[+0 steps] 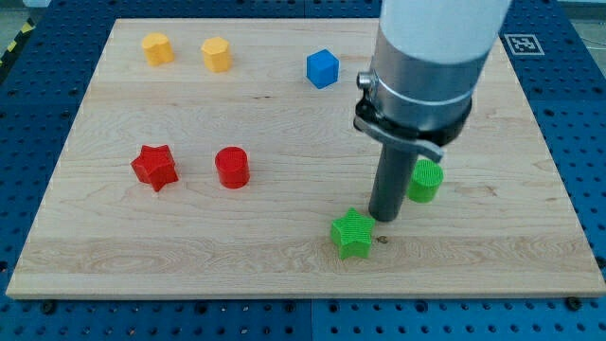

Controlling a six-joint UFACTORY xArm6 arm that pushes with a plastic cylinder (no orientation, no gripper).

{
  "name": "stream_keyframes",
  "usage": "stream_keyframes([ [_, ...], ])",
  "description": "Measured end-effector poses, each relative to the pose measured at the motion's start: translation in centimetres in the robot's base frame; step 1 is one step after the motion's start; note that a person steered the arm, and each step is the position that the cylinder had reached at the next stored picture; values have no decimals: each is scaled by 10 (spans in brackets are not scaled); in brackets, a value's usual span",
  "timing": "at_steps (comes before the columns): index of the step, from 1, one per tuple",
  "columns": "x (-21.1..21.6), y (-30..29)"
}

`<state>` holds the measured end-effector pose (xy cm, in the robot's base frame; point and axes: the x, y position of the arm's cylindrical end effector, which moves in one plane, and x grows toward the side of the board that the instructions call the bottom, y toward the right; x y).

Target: Push the green star to the bottom of the board

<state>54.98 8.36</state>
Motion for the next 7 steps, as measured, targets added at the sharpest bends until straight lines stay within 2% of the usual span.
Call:
stream_keyframes([
  [1, 20, 0],
  [3, 15, -4],
  [7, -175, -106],
])
